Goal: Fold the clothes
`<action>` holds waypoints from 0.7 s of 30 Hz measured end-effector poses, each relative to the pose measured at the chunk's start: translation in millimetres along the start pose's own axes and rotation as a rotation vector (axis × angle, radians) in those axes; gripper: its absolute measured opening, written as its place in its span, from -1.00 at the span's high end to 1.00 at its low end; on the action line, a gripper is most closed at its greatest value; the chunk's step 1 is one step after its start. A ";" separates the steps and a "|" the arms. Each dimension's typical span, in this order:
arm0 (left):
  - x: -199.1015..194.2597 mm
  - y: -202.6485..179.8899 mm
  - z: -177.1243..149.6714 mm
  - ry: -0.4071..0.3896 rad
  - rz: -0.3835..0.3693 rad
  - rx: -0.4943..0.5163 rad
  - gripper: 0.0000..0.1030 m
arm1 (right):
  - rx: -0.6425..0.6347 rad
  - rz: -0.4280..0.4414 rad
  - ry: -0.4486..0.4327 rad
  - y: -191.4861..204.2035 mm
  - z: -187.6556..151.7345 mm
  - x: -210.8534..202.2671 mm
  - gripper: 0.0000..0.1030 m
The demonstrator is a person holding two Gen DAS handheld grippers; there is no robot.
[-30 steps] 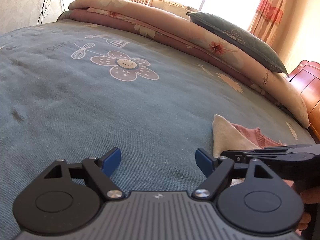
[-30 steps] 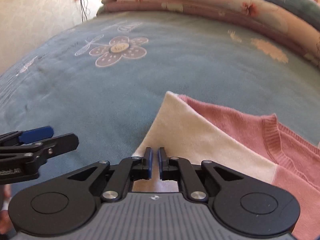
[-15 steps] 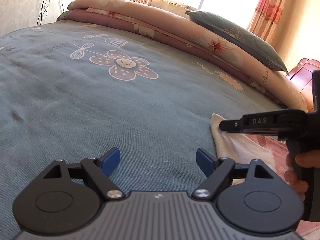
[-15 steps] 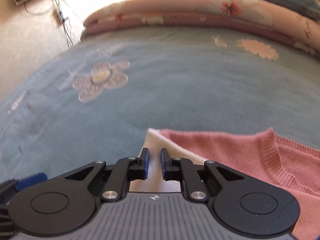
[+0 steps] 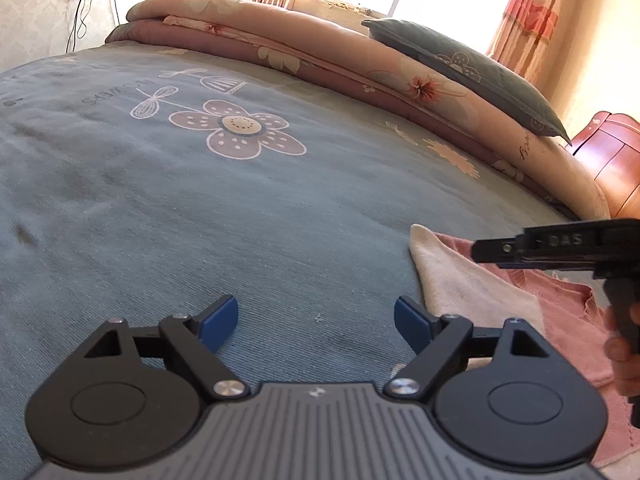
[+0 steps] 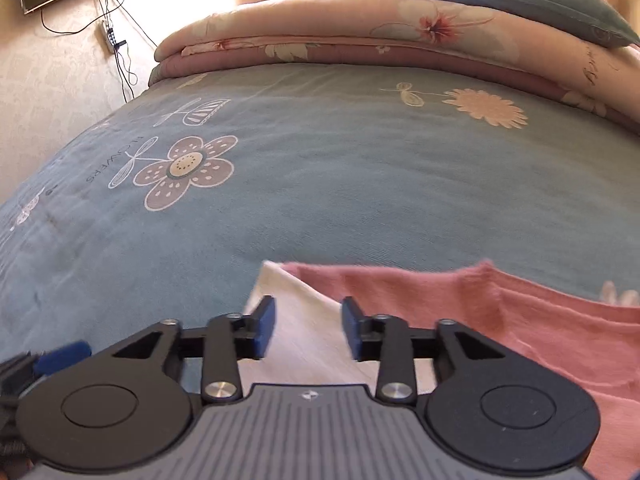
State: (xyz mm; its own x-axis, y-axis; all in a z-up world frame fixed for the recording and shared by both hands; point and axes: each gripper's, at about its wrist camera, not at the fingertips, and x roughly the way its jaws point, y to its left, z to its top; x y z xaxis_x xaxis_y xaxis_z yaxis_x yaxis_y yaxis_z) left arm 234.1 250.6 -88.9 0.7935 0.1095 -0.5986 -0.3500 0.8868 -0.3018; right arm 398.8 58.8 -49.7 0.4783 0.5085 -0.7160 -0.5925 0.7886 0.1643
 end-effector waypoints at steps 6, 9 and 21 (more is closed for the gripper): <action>-0.3 -1.1 0.4 0.000 -0.005 0.002 -0.65 | 0.114 -0.024 0.057 -56.6 -25.8 -33.6 -0.08; -0.1 -1.0 0.5 0.002 -0.006 0.001 -0.65 | 0.230 -0.006 0.088 -89.6 -48.6 -40.6 -0.21; 0.1 -8.3 -0.1 0.006 -0.002 0.034 -0.65 | 0.337 -0.002 0.059 -116.0 -84.2 -73.2 -0.35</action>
State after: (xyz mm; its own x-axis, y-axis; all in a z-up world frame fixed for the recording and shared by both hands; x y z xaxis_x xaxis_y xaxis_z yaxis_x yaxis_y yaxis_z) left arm 237.0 243.2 -86.4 0.7912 0.1046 -0.6026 -0.3307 0.9019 -0.2777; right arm 377.9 -99.0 -73.5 0.4355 0.4935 -0.7528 -0.3390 0.8647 0.3707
